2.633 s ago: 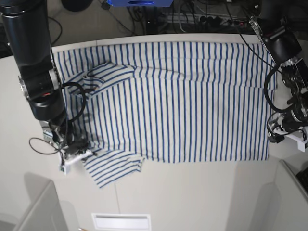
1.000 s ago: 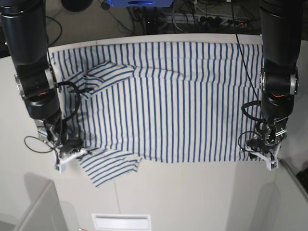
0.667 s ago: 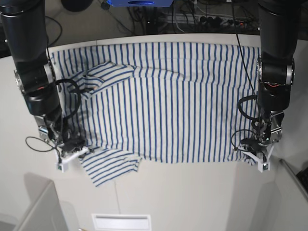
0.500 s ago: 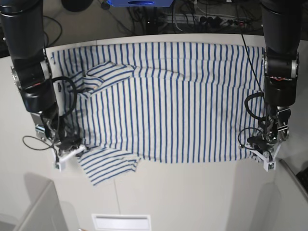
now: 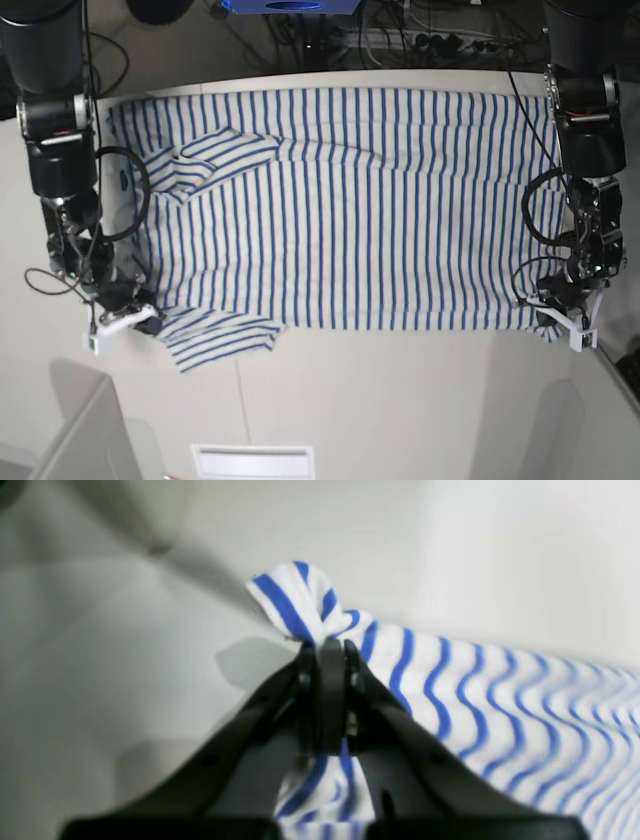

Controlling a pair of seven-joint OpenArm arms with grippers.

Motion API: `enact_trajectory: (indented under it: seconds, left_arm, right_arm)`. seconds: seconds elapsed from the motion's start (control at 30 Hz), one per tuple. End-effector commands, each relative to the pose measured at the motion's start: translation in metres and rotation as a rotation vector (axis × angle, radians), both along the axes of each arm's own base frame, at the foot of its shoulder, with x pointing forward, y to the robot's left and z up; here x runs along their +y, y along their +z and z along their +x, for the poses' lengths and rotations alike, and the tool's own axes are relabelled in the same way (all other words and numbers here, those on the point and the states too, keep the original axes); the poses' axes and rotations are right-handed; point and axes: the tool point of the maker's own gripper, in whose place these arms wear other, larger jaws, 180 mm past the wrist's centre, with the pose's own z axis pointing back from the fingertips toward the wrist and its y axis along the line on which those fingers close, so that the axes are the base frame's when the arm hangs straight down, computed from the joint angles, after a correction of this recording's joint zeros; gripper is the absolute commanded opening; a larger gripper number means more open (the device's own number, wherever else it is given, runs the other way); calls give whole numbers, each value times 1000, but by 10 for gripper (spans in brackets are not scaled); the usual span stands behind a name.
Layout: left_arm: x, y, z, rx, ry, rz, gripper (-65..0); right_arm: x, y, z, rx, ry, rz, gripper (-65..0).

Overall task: Fold the T-shirt properly
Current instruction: 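Lift the hem and fold it over toward the collar with both grippers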

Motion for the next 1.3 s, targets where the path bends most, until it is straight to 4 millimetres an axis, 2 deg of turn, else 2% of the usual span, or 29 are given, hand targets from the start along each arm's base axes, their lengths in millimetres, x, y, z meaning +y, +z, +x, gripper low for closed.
enact_trajectory:
  seconds: [0.0,0.13,0.27,0.4,0.63,0.83,1.03,1.27]
  left_arm:
    - [13,22,7,-55,11,28,-650]
    - [9,20,-3,-59,-6,40,-650]
    - [25,32,-20,-109,41,41,-650]
    - [21,34,-37,-84,23,54,-650]
    - [28,51,-63,-93,25,76,-650]
    - [37,44,-97,-65,22,108,-650]
    - [29,37,-121,-31,-10,138,-650]
    - [7,45,-142,-29,-87,186,-650]
  right_arm:
    - [-11,23,10,-64,-11,-1,-650]
    - [-9,28,-5,-70,2,26,-650]
    - [-17,31,-22,-56,-28,50,-650]
    - [-10,39,-35,-66,3,52,-650]
    - [-17,48,-63,-52,6,67,-650]
    - [-17,42,-91,-20,21,57,-650]
    - [-13,48,-120,-19,14,73,-650]
    - [-4,58,-149,-5,9,104,-650]
